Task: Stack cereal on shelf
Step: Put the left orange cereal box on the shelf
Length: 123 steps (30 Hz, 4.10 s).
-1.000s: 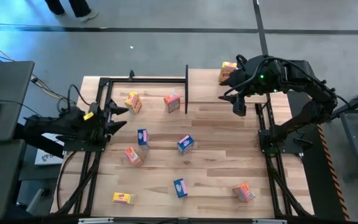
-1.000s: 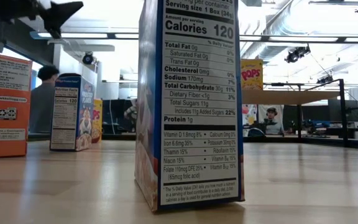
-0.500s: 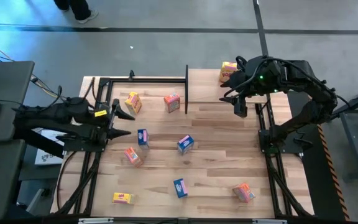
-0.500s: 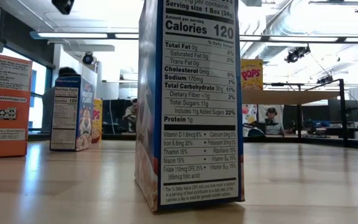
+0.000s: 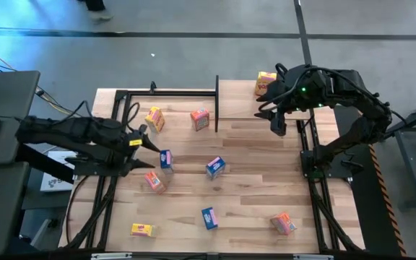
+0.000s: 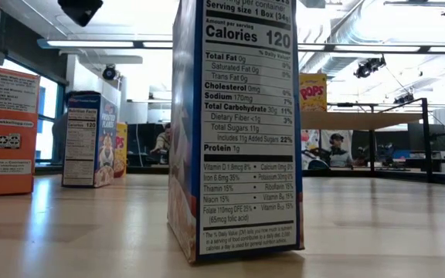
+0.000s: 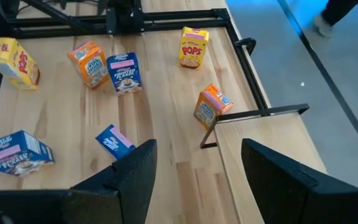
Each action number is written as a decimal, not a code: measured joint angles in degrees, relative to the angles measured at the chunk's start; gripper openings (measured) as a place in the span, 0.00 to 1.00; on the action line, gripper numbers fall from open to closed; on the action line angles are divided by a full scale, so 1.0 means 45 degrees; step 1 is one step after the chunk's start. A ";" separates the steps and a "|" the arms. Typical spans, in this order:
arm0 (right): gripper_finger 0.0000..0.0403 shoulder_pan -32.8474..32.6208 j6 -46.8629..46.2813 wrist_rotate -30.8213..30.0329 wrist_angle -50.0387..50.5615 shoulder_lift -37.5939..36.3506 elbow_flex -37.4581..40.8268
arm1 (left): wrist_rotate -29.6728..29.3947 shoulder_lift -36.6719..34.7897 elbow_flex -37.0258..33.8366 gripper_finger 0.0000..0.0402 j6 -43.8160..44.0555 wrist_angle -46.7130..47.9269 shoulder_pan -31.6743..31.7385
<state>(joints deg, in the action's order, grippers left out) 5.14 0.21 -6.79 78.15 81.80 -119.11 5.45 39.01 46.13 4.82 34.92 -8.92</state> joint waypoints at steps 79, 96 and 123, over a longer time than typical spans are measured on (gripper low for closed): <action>0.56 -0.1275 -0.2283 -0.0261 -0.8000 -0.4624 1.0919 | -0.1428 0.6267 0.0000 0.69 -0.0112 0.3366 -0.3285; 0.56 -0.1275 -0.2278 -0.0261 -0.8000 -0.4624 1.0919 | -0.1603 0.6722 -0.0005 0.52 0.0326 0.3335 -0.3286; 0.56 -0.1270 -0.2278 -0.0187 -0.8000 -0.4624 1.0919 | -0.1258 0.6717 0.2914 0.38 0.1248 0.3335 -0.3193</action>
<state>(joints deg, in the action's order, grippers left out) -0.58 -10.04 -7.63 42.15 60.99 -69.97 -0.21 69.23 59.24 10.44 49.93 -23.29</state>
